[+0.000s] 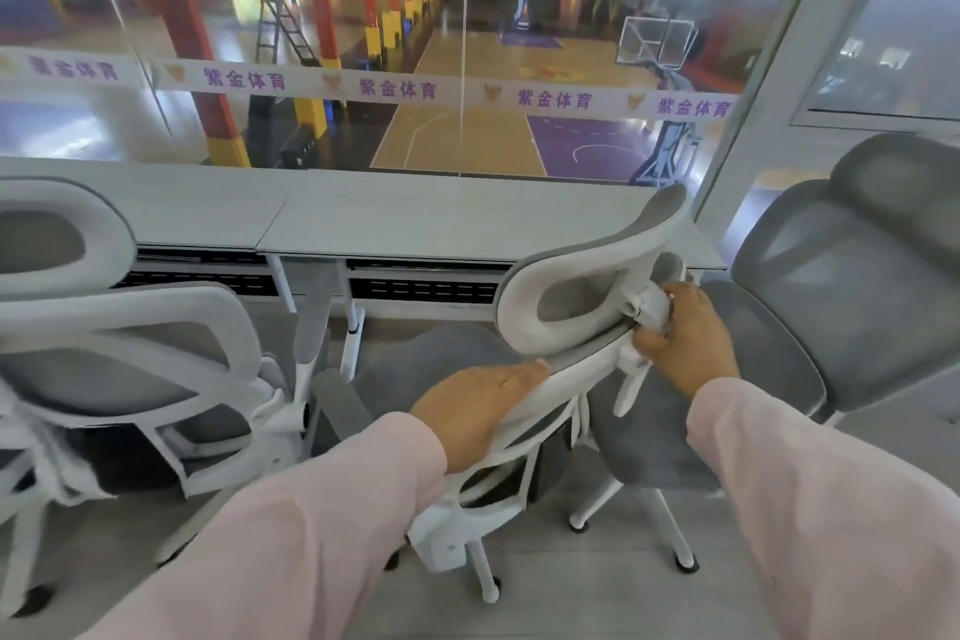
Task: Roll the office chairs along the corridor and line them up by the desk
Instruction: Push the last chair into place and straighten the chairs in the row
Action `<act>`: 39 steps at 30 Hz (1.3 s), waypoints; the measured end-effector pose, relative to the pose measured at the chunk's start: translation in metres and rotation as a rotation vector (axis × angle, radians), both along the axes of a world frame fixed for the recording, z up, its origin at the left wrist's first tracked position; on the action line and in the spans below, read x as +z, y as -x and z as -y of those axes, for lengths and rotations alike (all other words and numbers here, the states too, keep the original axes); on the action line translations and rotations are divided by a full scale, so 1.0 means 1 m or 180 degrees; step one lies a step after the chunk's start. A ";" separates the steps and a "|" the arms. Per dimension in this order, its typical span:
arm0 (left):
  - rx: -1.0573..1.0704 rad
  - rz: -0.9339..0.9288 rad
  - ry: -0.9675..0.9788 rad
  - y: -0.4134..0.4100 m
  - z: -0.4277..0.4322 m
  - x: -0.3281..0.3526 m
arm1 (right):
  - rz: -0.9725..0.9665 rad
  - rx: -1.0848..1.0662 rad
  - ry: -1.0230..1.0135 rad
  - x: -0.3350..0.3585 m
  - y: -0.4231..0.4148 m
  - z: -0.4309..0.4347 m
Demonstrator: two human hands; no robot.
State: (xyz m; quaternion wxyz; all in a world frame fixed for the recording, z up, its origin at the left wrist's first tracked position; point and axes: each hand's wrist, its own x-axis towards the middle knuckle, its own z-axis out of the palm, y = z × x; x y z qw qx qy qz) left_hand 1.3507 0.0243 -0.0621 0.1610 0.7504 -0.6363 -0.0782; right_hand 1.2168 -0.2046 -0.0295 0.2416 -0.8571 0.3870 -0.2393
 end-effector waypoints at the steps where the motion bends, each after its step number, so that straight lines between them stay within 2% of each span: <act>1: 0.0048 0.0071 -0.0003 -0.002 -0.005 0.000 | 0.0026 -0.0004 0.0021 0.000 0.003 -0.005; 8: 0.0680 0.0367 -0.0048 -0.006 -0.043 0.014 | -0.0001 0.0291 0.0184 0.002 0.011 -0.037; 14: 0.1374 0.0879 0.0091 -0.007 -0.052 0.002 | -0.0834 0.0990 0.0340 0.001 0.003 -0.041; 17: 0.1547 0.0924 0.0277 -0.014 -0.049 -0.006 | -0.1129 0.1166 0.0423 0.000 -0.007 -0.049; 39: 0.1187 0.1061 0.0291 -0.174 -0.048 -0.010 | -0.0873 0.0464 0.0437 -0.021 -0.130 -0.075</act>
